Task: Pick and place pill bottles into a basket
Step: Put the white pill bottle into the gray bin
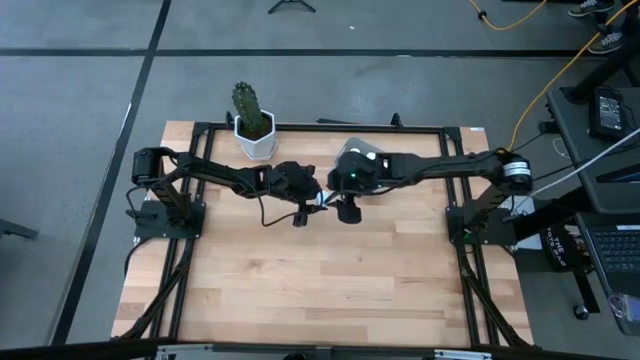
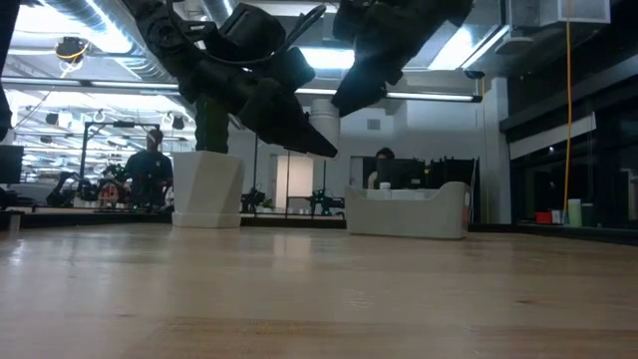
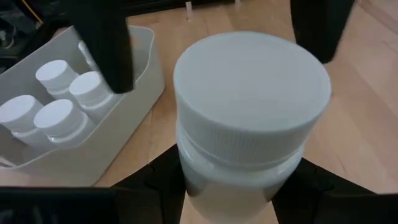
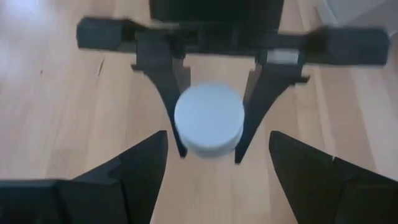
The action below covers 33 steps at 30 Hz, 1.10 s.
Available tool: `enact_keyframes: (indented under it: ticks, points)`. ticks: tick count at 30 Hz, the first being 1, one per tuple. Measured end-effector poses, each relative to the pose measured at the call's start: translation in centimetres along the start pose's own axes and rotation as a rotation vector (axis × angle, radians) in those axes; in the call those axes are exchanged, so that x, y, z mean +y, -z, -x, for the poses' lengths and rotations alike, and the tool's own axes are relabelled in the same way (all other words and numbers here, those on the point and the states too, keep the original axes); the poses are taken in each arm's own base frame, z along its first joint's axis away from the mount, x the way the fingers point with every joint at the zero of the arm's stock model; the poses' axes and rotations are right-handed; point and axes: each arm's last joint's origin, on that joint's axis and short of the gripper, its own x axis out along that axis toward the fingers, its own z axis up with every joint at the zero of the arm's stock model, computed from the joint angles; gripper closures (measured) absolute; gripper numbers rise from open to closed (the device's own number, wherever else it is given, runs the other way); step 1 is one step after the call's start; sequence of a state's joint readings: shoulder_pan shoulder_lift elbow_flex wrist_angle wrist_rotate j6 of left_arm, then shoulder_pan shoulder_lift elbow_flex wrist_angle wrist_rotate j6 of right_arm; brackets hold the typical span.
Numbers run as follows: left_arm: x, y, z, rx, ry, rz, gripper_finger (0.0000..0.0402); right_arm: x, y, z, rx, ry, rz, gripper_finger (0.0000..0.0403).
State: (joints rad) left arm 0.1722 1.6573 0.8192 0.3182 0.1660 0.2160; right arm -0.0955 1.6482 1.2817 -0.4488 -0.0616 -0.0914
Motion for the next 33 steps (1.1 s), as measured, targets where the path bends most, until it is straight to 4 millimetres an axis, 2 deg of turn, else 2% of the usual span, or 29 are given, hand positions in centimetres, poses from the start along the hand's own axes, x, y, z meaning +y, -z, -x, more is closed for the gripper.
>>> enact_keyframes:
  ticks: [6, 11, 26, 33]
  points:
    - [0.00, -0.01, 0.01, 0.000, -0.001, -0.007, 0.0226, 0.42, -0.95, -0.24, -0.020, -0.008, 0.033, 0.0121]
    - [0.04, -0.18, 0.02, -0.017, -0.005, -0.018, 0.0226, 0.49, -0.94, -0.99, -0.004, -0.012, 0.037, 0.0121]
    - [0.06, -0.31, 0.03, -0.032, -0.008, -0.020, 0.0226, 0.49, -1.17, -0.95, -0.022, 0.024, 0.070, 0.0122]
    - [0.06, -0.30, 0.03, -0.031, -0.008, -0.016, 0.0226, 0.50, -1.13, -0.92, -0.018, 0.023, 0.087, 0.0161]
